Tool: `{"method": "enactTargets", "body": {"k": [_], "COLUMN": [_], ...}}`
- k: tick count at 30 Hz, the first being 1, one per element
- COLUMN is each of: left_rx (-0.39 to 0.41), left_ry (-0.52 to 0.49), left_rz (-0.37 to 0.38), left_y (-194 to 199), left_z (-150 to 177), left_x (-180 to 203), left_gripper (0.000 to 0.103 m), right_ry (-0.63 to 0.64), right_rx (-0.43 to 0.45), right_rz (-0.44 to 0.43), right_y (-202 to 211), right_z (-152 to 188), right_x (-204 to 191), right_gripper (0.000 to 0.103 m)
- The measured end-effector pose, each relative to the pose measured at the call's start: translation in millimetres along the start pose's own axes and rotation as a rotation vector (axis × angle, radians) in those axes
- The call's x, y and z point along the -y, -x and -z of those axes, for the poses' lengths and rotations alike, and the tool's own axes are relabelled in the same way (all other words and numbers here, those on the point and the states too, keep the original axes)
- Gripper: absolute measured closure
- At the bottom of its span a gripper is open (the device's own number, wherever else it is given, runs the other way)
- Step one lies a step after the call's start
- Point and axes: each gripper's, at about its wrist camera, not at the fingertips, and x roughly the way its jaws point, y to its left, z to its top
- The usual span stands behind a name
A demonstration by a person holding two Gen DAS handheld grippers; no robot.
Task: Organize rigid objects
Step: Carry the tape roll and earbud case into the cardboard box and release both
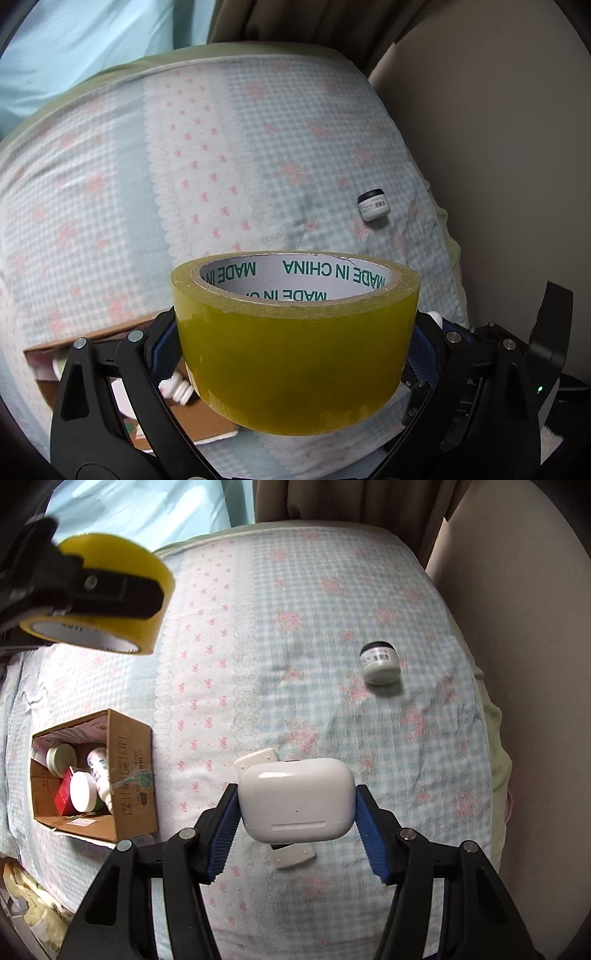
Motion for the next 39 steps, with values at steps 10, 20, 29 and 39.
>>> {"method": "enactTargets", "body": {"k": [10,20,29,39], "left_rx": [0.049,0.007,-0.073,-0.136], "left_ry": [0.105,0.161,0.095,0.03], "left_rz": [-0.082,-0.12,-0.118,-0.088], "left_y": [79,90,42,-35], "left_z": [78,137,148,131], "left_x": [-118,-214,-254,-263], "left_gripper": [0.007,0.007,0.007,0.007], "right_ry": [0.073,0.09,0.077,0.142], "right_rx": [0.03,-0.016,-0.09,-0.145], "right_rz": [-0.112,-0.166,-0.156,-0.131], "right_y": [28,17,-29,-92], "right_z": [-3,22,38,38], "right_x": [-109,-201,-250,-277], "right_gripper": [0.047,0.047,0.047,0.047]}}
